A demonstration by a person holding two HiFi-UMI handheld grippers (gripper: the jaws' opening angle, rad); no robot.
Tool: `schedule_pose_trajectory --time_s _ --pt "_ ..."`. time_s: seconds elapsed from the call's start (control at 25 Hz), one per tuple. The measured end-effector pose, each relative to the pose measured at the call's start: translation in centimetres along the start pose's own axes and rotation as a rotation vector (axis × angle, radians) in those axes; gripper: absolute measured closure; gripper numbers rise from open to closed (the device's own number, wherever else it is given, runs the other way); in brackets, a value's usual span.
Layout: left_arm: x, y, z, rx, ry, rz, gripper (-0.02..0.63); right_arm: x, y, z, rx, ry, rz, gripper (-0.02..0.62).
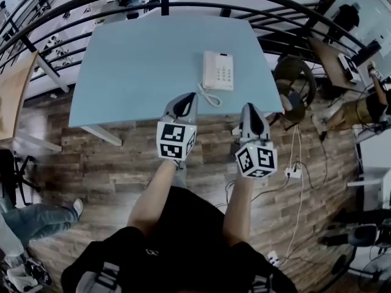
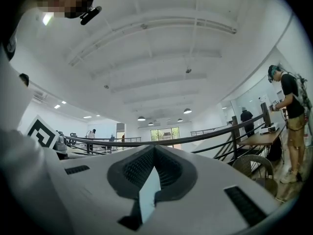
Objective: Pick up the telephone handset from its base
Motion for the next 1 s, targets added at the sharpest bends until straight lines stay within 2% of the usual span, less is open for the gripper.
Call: schedule_pose_trajectory --time_s 0.28,0.44,0.56,0.84,1.0 --pt "-8.1 9.4 -3.2 -0.129 -0.08 0.008 0.606 0.8 12.4 -4.8 -0.11 -0.008 0.03 0.601" --pt "-13.4 14.2 -5.3 -0.18 -0.123 0.03 0.606 0.9 19.3 -8.0 -0.18 -0.005 0.035 0.601" --pt "-16.3 17.1 -5.4 -0.19 -0.151 0.034 0.606 0.8 23.0 -9.0 -0.209 -0.011 0.035 0.601" --pt "-17.9 21.5 -6.2 -0.223 -0.186 -0.023 0.606 2.1 26.8 -10.8 -0.297 -0.015 0.026 0.601" --pt "-18.4 23.2 -7.0 -0.25 -0.203 -0.015 0.606 3.4 28.3 -11.9 -0.322 0.009 0.021 0.601"
Point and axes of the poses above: the fingertips, and each gripper's own axes: y forward along the fingers, x to its right, z out of its top, the point moved 10 cm from there along -y, backward along the fingers, and after that the axes turned 5 degrees about -z, right-handed, at the moved point
